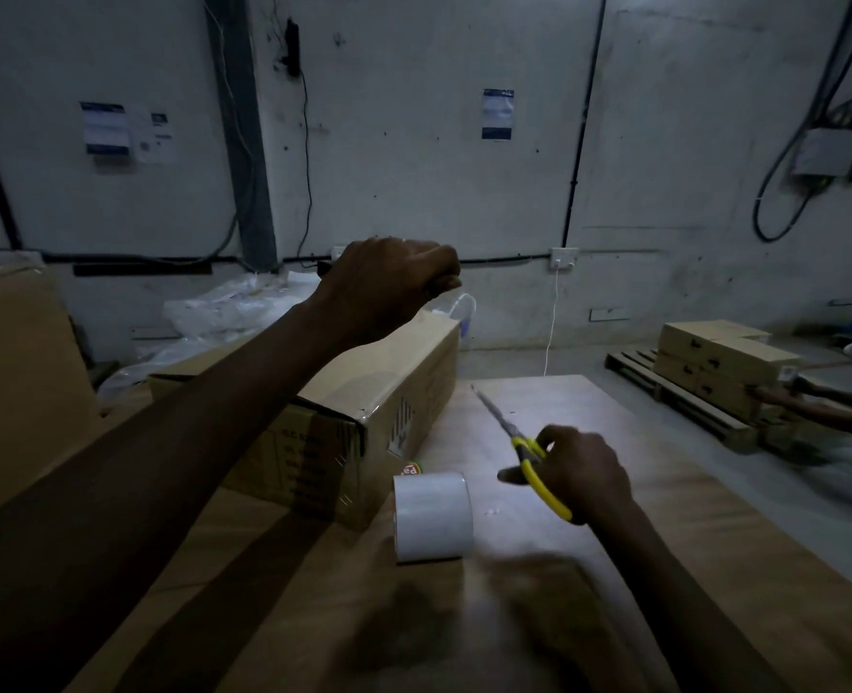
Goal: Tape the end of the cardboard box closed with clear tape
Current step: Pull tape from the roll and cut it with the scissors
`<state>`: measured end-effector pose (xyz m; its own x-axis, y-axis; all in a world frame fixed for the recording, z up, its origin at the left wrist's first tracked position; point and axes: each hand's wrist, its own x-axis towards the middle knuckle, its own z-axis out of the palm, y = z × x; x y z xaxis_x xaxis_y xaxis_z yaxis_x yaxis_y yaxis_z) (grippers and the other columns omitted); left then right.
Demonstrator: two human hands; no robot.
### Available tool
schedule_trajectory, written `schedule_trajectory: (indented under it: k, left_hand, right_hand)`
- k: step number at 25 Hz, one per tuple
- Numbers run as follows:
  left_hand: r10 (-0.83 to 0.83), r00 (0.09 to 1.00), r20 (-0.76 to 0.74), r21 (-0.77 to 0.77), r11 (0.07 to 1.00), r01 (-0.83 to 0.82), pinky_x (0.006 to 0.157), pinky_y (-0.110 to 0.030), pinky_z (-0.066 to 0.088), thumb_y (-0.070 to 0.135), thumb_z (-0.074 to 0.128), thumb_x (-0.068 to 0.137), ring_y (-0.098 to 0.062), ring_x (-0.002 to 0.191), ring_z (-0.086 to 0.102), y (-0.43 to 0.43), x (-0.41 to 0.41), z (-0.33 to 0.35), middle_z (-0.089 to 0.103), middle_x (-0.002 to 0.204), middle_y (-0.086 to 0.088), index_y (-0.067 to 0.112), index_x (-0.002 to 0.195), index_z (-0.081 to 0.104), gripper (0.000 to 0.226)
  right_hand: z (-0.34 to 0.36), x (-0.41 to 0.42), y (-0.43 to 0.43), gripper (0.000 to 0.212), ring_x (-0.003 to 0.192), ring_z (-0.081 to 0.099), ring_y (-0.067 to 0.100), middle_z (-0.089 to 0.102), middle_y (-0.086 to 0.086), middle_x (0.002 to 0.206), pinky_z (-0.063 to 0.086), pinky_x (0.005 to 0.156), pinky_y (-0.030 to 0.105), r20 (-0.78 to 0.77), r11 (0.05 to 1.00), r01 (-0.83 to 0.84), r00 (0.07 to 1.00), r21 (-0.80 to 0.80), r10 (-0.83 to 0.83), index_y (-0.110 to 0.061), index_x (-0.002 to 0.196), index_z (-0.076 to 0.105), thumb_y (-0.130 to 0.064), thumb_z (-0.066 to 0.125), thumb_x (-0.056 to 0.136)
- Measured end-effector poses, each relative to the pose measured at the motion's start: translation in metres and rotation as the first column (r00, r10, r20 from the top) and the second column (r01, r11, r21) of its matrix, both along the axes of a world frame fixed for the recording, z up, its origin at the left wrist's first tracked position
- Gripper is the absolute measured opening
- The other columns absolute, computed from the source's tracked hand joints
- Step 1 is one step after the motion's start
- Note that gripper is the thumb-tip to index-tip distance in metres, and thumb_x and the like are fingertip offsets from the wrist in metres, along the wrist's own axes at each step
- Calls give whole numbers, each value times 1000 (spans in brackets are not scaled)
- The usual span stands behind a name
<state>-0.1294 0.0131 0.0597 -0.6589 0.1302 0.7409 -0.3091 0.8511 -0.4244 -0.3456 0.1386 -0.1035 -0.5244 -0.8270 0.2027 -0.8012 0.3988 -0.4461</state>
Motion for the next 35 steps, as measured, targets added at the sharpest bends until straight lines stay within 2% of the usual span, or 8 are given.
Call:
schedule_trajectory:
  k: [7, 10, 12, 13, 15, 21, 26, 35]
  left_hand:
    - [8, 1000, -7, 29, 1000, -8, 50, -33, 49, 38, 37, 95, -21, 54, 54, 1, -2, 2, 62, 71, -8, 9, 92, 58, 36]
    - [12, 1000, -23, 47, 999, -11, 50, -35, 50, 39, 36, 95, -21, 54, 53, 2, 0, 1, 61, 70, -8, 9, 91, 58, 38]
    - [13, 999, -32, 51, 999, -11, 49, -34, 48, 39, 36, 94, -20, 53, 51, 3, 0, 1, 61, 69, -8, 8, 91, 58, 38]
    - [14, 999, -33, 52, 999, -13, 49, -32, 47, 38, 36, 94, -19, 53, 50, 3, -1, 0, 60, 68, -9, 8, 90, 58, 38]
    - [22, 999, -31, 52, 998, -20, 50, -30, 44, 38, 36, 94, -17, 52, 47, 3, -1, 0, 60, 67, -9, 7, 90, 58, 38]
    - [42, 999, -35, 65, 997, -39, 49, -33, 48, 42, 33, 95, -16, 53, 47, 2, 0, -2, 60, 68, -6, 9, 90, 58, 42]
    - [53, 998, -40, 73, 996, -50, 50, -38, 51, 43, 31, 95, -22, 54, 53, 1, 3, -2, 60, 70, -8, 9, 91, 57, 44]
    - [42, 998, -39, 91, 995, -38, 51, -33, 48, 52, 26, 97, -21, 54, 54, 3, 7, -2, 60, 69, -9, 8, 91, 57, 55]
  right_hand:
    - [-33, 9, -13, 47, 83, 66, 24, 72, 3, 93, 55, 68, 30, -33, 996, -53, 998, 76, 56, -27, 99, 68, -59, 71, 64]
    - [-25, 14, -7, 35, 93, 65, 17, 69, 1, 106, 53, 72, 26, 18, 975, -222, 975, -35, 222, -26, 106, 67, -34, 77, 73]
    - [-15, 31, 4, 31, 101, 65, 13, 67, -4, 112, 54, 73, 21, 366, 900, -329, 831, -287, 420, -23, 109, 65, -10, 70, 81]
    - [-11, 41, 8, 32, 103, 65, 15, 66, -2, 113, 58, 74, 26, 554, 856, -334, 656, -395, 512, -19, 110, 62, -1, 65, 83]
    - [-15, 54, 7, 30, 103, 67, 21, 67, 6, 111, 60, 77, 38, 696, 817, -259, 429, -516, 576, -13, 107, 60, 6, 61, 85]
    - [-28, 69, -6, 17, 99, 69, 20, 73, 8, 101, 58, 78, 33, 568, 735, -215, 510, -643, 646, -7, 96, 67, 3, 65, 83]
    - [-26, 70, -10, 22, 97, 69, 28, 73, 13, 94, 58, 83, 40, 573, 702, -219, 442, -677, 690, -17, 83, 71, 2, 63, 86]
    - [-24, 70, -10, 3, 84, 70, 23, 72, 9, 82, 57, 68, 32, 610, 707, -224, 377, -670, 697, -1, 90, 62, 0, 60, 89]
